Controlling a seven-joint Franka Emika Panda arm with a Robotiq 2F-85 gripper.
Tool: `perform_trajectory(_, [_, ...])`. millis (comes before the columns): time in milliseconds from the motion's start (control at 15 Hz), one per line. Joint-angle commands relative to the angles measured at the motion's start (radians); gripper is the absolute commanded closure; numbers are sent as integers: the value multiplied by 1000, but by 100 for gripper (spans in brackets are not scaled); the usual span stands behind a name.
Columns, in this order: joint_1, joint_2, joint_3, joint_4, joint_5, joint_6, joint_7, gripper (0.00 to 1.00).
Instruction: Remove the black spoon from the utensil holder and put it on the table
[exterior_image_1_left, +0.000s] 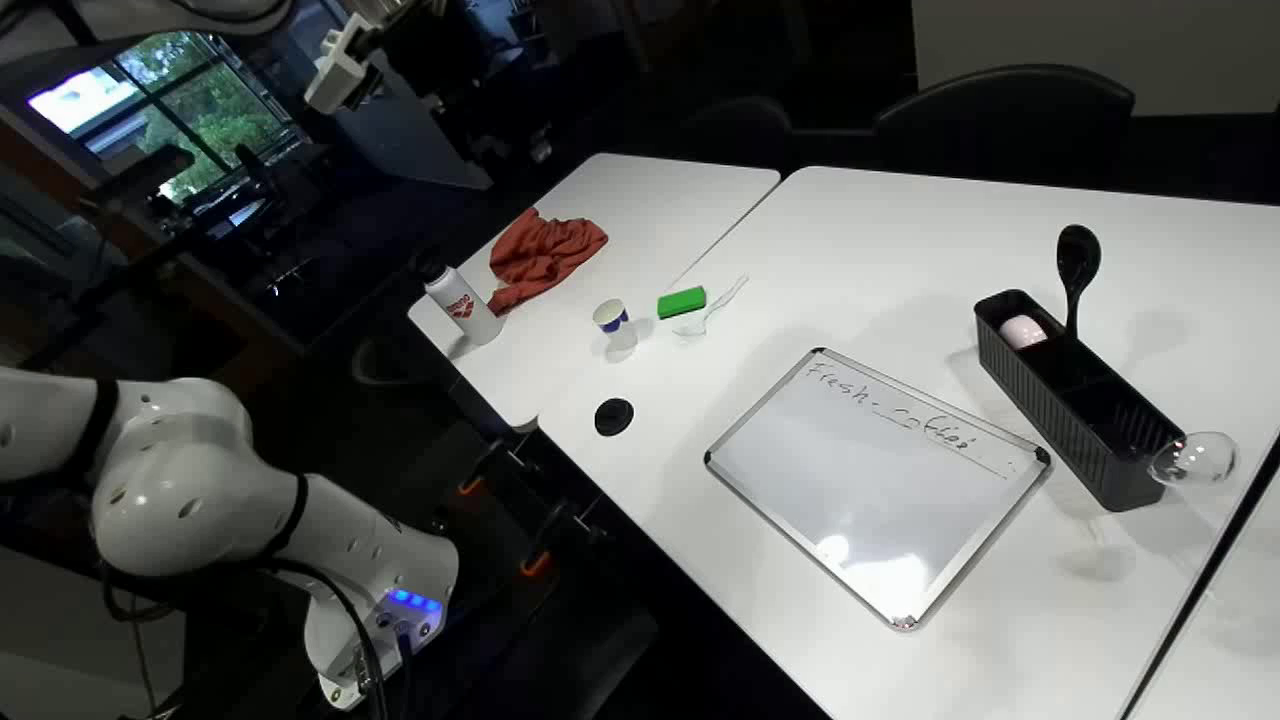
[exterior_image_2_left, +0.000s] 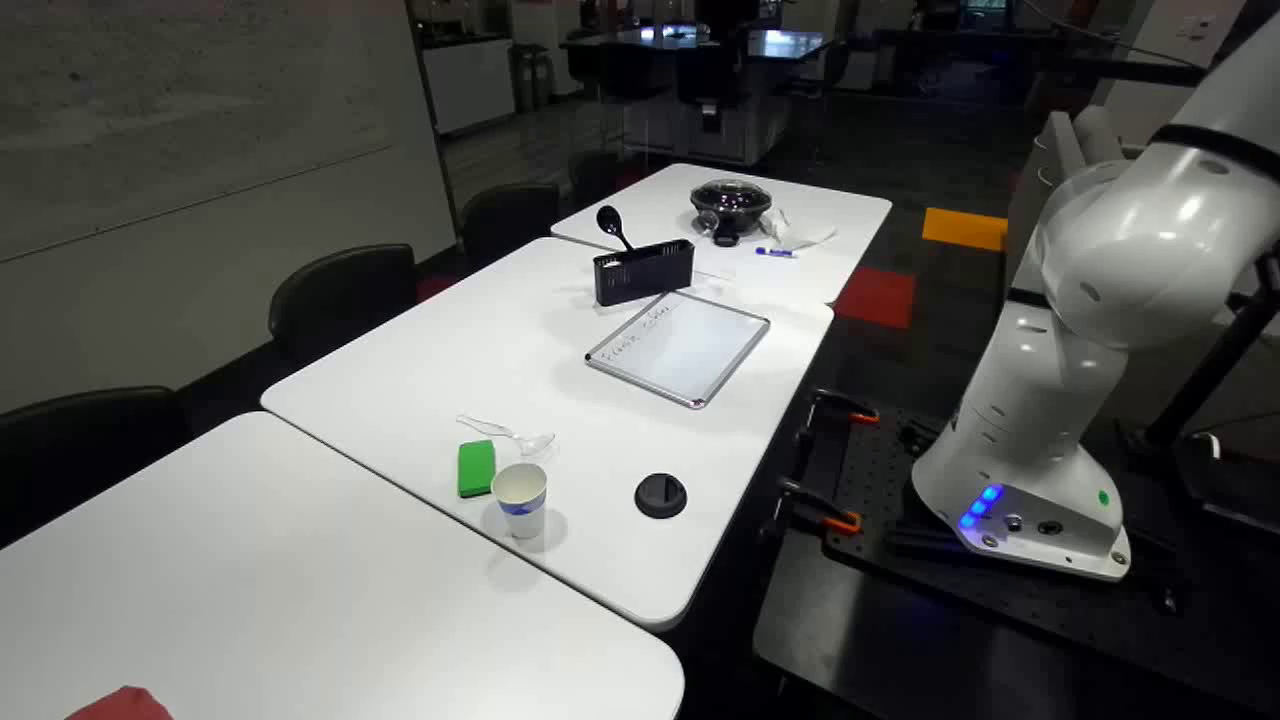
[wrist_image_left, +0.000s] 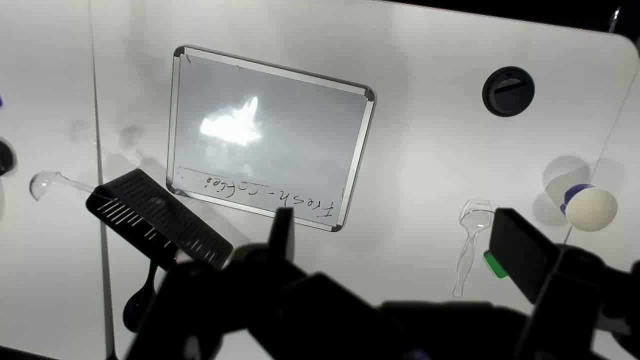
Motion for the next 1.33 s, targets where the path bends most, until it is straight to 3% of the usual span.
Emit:
perform_trajectory(0, [0,1,0,3,0,-3,0,0])
perform_trajectory(267, [0,1,-1,3,1,-3,0,0])
perform_trajectory(533, [-49,96,-11,56,-86,172,101,0])
perform_trajectory(1000, [-143,464,-82,238,-97,598,290,0])
perform_trajectory(1267, [-155,687,-126,394,-112,630,400,0])
